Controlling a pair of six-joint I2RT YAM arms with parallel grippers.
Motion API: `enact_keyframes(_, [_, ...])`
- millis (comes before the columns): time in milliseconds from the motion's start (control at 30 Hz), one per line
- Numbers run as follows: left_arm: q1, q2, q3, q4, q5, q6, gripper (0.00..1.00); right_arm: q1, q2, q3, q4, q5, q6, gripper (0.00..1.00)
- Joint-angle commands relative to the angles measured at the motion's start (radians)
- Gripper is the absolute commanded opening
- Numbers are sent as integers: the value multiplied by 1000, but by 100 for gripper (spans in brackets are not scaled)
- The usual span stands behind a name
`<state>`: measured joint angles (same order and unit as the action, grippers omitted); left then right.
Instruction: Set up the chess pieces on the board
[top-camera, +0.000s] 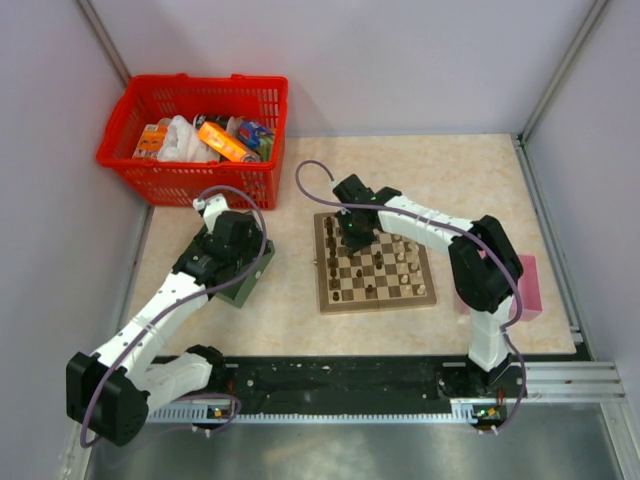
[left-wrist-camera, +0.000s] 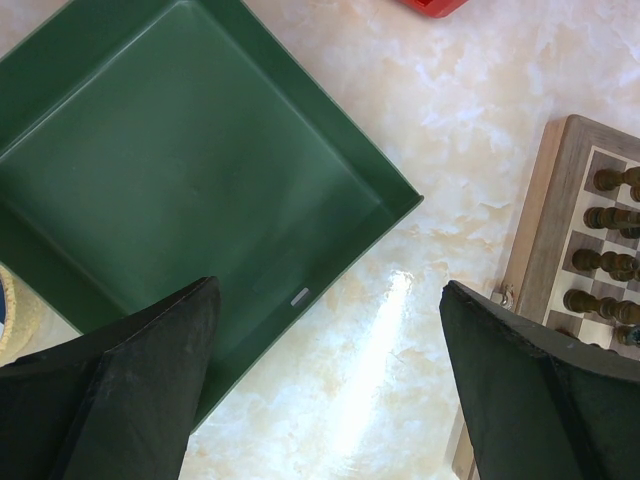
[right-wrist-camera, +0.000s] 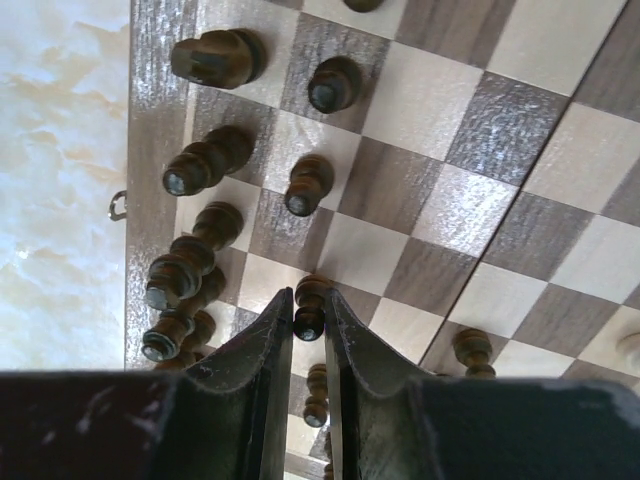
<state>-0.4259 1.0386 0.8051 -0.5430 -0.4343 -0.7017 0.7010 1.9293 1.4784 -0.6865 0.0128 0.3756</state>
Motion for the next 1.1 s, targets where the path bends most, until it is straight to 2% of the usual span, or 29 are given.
enact_keyframes(0, [4,-18,8,32,-6,-2,96,22,26,60,21,-10,25,17])
enact_keyframes(1067, [4,-17,9,26,-15,1,96,23,96,132,38,19,34,18])
